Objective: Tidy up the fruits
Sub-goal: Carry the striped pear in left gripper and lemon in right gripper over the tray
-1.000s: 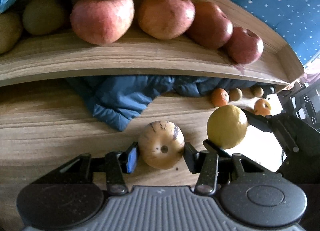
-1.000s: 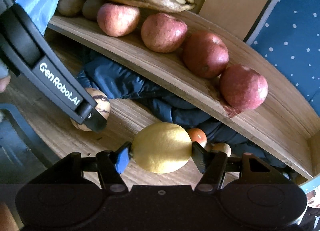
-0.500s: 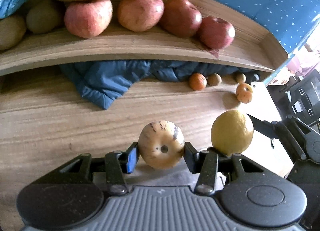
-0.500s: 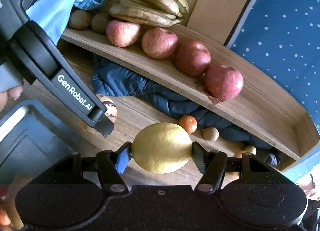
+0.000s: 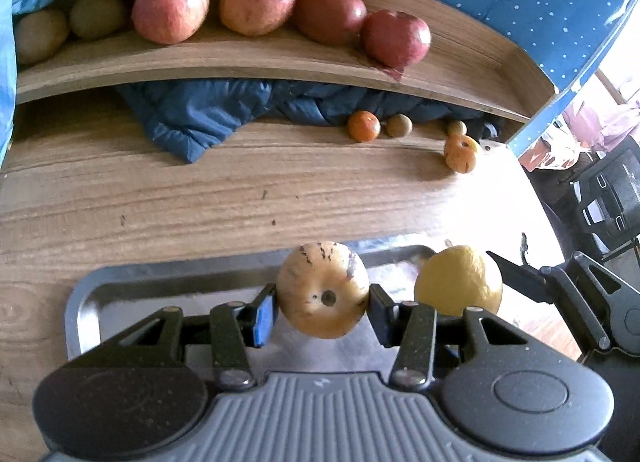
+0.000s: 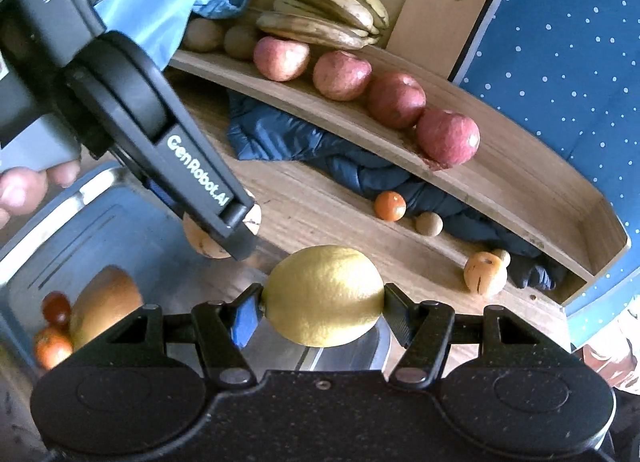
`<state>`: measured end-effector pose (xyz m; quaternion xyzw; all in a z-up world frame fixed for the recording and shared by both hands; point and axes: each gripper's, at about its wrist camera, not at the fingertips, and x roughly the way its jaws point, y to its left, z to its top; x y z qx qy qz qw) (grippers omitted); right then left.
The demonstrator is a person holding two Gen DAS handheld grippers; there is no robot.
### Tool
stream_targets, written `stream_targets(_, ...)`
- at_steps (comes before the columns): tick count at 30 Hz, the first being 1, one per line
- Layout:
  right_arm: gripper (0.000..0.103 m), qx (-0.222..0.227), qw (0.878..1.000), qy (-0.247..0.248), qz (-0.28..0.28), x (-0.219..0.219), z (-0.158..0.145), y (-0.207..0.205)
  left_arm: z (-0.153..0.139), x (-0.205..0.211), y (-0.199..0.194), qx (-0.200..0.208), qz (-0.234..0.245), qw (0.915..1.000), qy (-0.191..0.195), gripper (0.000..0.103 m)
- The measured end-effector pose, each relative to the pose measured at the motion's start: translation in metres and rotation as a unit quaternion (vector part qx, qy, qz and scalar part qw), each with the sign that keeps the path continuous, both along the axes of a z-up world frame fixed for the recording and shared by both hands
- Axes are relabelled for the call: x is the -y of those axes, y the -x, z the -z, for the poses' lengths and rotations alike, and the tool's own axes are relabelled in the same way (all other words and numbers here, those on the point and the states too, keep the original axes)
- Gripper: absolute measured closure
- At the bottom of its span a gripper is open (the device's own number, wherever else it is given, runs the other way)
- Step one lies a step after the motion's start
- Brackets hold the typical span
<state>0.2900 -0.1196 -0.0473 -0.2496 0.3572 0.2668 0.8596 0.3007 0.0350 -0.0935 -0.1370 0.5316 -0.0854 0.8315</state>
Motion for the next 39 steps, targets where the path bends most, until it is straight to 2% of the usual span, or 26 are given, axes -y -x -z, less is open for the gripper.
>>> stream_targets(20,0.038,-0.040,0.999,0.007,0.022,0.051,0.006,0.060,0.008,0.050,0.040,-0.024,0.012,0.9996,0.001,0.051)
stream_targets(39,0.037,-0.070,0.998,-0.002,-0.007,0.055,0.012,0.080,0.014,0.067,0.059,-0.038,0.016,0.9990,-0.017,0.051)
